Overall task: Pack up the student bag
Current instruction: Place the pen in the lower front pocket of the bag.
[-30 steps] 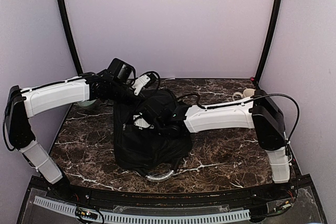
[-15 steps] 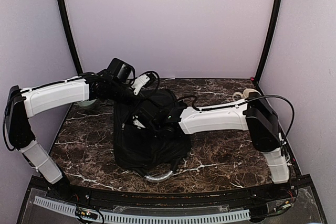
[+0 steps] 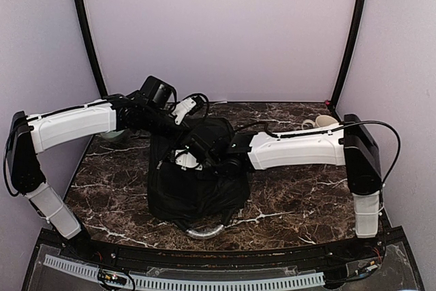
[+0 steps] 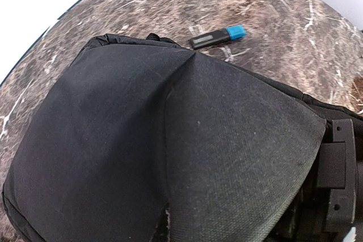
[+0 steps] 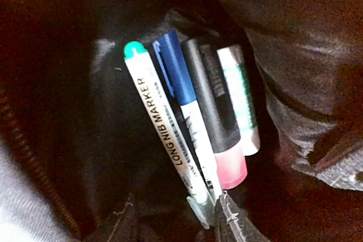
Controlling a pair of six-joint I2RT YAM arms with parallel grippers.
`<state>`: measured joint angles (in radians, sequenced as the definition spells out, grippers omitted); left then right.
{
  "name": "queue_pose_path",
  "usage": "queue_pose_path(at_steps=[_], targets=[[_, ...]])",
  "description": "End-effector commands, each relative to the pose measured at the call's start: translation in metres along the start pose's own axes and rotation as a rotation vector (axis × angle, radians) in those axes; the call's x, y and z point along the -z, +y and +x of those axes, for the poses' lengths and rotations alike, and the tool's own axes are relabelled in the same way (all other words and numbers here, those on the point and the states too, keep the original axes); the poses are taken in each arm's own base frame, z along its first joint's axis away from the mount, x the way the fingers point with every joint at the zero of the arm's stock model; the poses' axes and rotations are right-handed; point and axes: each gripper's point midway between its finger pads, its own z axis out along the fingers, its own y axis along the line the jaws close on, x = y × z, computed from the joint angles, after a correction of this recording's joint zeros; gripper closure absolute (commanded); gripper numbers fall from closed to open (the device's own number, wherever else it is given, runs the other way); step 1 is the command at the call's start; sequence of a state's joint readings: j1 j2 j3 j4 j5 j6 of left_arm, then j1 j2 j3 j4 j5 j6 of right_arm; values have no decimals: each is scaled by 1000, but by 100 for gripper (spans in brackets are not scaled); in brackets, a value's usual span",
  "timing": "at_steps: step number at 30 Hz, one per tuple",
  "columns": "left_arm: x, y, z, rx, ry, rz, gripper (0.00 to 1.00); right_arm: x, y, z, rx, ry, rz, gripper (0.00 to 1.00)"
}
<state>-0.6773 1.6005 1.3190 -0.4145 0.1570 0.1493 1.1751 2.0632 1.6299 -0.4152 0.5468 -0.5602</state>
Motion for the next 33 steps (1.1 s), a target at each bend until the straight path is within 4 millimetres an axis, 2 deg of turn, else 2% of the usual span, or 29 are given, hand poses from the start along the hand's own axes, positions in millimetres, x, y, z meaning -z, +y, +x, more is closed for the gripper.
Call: queue_pose_path(at_steps=[1,4,7,11,13,15,17,19,20,23,27,30,33], targets=[[37,20,-48,-1,-187,-86,100,27,25,4,97,-11,-32,53],[36,22,-47,-1,-183,-94,100,33,29,5,118,-18,-22,53],[34,22,-45,-2,-178,-97,100,37,7,4,81,-5,78,53],[30,18,-45,4,-174,-70,100,44,-23,-8,73,-16,202,56],[27,15,-44,8,-168,-46,100,46,-28,-21,86,-45,205,64],[24,14,-43,11,-161,-36,100,48,-25,-36,96,-78,178,76],[23,14,-42,12,-157,-38,100,52,-16,-50,101,-117,101,80],[23,16,-42,10,-156,-49,100,59,-3,-64,69,-171,-13,80],[24,17,-41,9,-155,-54,100,65,2,-69,57,-195,-72,76],[25,18,-42,7,-158,-60,100,83,16,-78,37,-249,-210,71],[26,17,-43,6,-163,-60,100,110,34,-74,71,-287,-370,67],[26,19,-42,5,-158,-67,100,129,47,-61,98,-289,-482,66],[27,19,-42,-1,-156,-73,100,153,59,-45,95,-270,-676,64]])
